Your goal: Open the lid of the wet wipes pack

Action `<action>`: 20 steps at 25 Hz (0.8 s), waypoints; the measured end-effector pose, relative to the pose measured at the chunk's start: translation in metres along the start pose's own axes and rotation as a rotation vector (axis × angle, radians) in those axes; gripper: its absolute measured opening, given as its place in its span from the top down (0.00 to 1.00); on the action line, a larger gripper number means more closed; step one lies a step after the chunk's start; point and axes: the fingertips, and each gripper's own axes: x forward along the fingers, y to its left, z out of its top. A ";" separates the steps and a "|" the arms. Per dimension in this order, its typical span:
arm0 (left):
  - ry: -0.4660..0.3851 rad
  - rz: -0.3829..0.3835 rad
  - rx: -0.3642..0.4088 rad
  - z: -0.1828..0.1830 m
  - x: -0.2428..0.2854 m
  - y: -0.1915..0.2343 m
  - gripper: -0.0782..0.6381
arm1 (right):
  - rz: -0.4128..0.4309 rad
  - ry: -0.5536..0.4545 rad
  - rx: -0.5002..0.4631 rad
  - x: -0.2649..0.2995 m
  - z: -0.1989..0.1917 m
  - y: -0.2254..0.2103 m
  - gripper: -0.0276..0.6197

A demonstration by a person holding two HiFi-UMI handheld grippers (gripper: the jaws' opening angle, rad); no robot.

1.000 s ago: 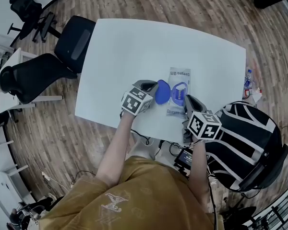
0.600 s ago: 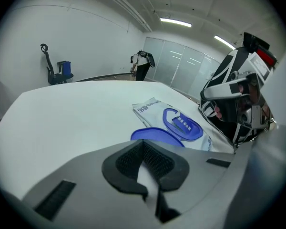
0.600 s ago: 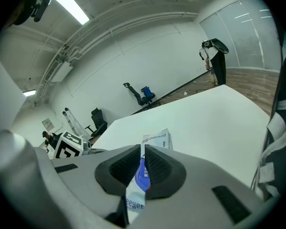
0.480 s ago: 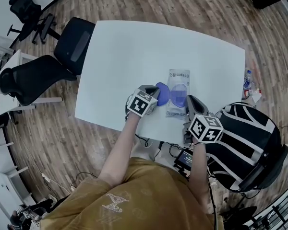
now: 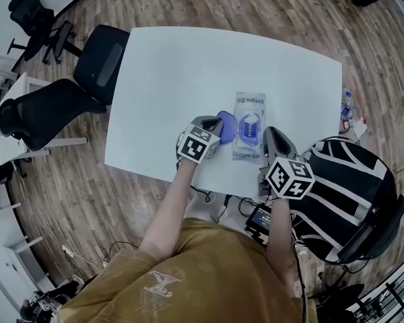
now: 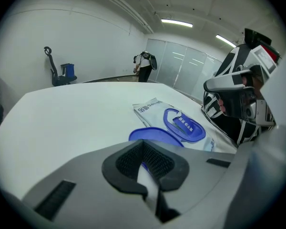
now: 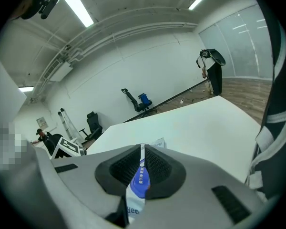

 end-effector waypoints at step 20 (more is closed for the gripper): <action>-0.502 0.190 -0.013 0.085 -0.094 0.000 0.88 | -0.152 -0.257 -0.147 -0.049 0.064 -0.013 0.94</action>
